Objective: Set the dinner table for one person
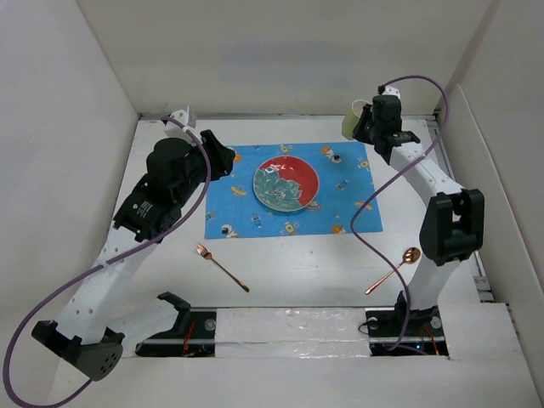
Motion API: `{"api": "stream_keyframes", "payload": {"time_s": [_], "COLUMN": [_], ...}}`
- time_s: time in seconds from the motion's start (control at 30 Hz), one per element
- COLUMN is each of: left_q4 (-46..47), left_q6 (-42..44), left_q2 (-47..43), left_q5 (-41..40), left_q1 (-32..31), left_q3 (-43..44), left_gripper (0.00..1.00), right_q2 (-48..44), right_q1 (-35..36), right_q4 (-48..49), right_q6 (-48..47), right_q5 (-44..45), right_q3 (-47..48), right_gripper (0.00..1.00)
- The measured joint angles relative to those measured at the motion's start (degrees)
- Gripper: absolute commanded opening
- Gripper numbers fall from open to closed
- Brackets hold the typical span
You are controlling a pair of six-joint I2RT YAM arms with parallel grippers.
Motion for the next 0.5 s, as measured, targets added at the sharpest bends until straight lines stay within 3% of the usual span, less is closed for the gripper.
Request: {"api": "stream_keyframes", "payload": {"time_s": [0.5], "left_q4": [6.2], "left_q6": [3.3], "left_q2": [2.2], "left_q5": [0.0], "left_q1": [0.0], "left_q3": [-3.0], "left_gripper": [0.38], "right_q2": [11.5], "right_q1": [-0.5], "right_q4": [-1.9], "right_q6": [-1.6], "right_q5": [0.0], "right_q3": [3.2], "right_gripper": [0.00]}}
